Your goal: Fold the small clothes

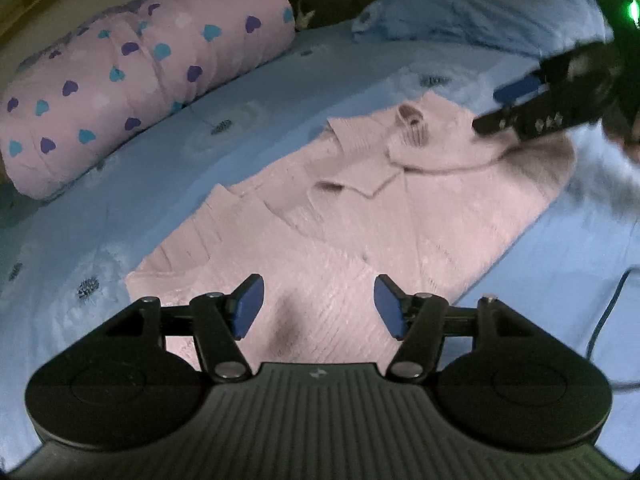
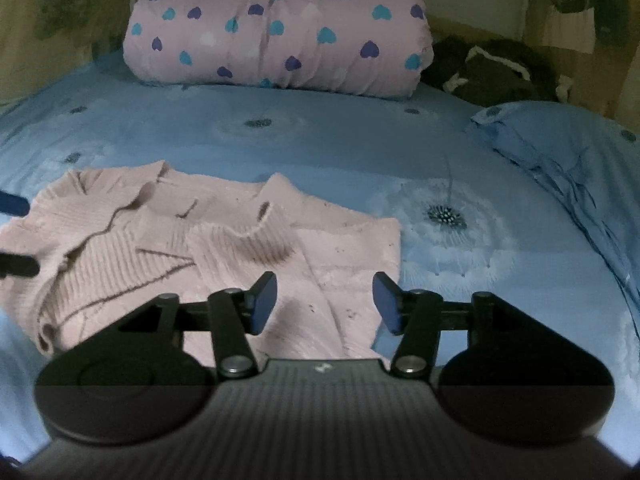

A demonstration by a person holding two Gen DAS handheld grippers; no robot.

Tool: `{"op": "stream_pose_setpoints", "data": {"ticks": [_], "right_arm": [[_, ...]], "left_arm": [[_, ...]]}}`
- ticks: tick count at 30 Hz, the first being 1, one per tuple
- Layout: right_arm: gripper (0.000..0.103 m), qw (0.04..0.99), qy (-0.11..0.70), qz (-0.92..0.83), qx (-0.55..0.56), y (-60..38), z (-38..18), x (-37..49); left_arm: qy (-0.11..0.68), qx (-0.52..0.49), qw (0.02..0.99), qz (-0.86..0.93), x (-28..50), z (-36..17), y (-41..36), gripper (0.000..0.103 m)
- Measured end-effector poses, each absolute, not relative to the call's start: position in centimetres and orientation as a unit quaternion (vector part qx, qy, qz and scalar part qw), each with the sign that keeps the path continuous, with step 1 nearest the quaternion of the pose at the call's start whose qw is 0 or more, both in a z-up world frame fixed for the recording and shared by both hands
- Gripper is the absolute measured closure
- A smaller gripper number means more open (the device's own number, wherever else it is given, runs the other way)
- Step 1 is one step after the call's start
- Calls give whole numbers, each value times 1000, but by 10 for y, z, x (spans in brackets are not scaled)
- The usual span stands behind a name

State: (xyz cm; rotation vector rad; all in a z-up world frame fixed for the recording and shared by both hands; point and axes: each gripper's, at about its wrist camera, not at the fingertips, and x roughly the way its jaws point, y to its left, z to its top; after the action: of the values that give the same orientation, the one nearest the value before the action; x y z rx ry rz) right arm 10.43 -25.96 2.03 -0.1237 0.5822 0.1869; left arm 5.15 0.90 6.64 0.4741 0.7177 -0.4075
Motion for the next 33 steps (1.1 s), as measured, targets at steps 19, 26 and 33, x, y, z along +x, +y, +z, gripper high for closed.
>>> {"op": "stream_pose_setpoints", "data": {"ticks": [19, 26, 33], "right_arm": [[48, 939, 315, 89, -103, -267, 22, 107], [48, 941, 305, 117, -90, -281, 28, 105], [48, 924, 303, 217, -90, -257, 24, 110]], "left_arm": [[335, 146, 916, -169, 65, 69, 33, 94], [301, 100, 946, -59, 93, 90, 78, 94], [284, 87, 955, 28, 122, 97, 108, 94]]}}
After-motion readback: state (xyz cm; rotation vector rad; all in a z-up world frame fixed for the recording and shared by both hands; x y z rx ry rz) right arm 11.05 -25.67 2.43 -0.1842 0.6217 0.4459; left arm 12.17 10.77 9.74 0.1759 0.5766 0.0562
